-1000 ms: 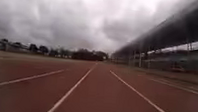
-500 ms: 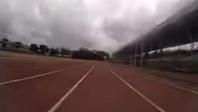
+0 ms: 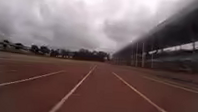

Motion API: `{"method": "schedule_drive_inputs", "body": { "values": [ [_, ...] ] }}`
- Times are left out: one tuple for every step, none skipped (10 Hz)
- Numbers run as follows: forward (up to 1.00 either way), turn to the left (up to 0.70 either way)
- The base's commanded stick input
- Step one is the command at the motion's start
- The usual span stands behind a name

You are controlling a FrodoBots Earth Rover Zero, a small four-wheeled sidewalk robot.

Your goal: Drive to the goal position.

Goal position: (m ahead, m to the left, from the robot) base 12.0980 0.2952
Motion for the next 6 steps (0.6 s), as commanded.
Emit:
{"method": "schedule_drive_inputs", "body": {
  "values": [
    [0.7, 0.0],
    [0.7, 0.0],
    [0.7, 0.0],
    [0.7, 0.0],
    [0.7, 0.0],
    [0.7, 0.0]
  ]
}}
